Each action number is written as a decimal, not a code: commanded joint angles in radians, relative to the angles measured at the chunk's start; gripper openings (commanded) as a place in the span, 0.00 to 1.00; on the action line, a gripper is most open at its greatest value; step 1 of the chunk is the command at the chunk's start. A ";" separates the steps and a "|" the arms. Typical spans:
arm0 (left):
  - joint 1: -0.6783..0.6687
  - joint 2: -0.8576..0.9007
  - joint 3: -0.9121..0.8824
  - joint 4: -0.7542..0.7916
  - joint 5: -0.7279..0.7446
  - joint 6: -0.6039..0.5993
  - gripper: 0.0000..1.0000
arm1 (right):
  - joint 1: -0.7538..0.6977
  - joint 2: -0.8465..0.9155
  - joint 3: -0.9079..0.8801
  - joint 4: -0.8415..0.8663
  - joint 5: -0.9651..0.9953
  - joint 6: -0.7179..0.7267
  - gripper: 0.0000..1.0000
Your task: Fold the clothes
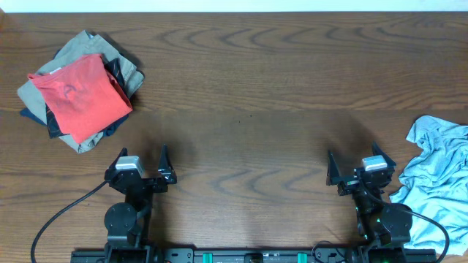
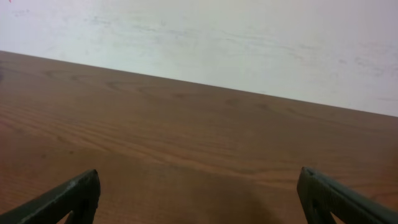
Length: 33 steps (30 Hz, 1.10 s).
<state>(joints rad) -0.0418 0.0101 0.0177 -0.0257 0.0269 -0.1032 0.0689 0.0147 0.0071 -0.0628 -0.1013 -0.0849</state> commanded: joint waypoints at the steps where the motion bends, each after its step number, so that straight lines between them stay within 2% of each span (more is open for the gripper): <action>1: 0.004 -0.009 -0.014 -0.038 -0.005 0.013 0.98 | 0.007 -0.003 -0.002 -0.003 0.000 -0.009 0.99; 33: 0.004 -0.009 -0.014 -0.038 -0.005 0.013 0.98 | 0.007 -0.003 -0.002 -0.003 0.000 -0.009 0.99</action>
<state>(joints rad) -0.0418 0.0101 0.0177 -0.0257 0.0269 -0.1032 0.0689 0.0147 0.0071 -0.0628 -0.1009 -0.0849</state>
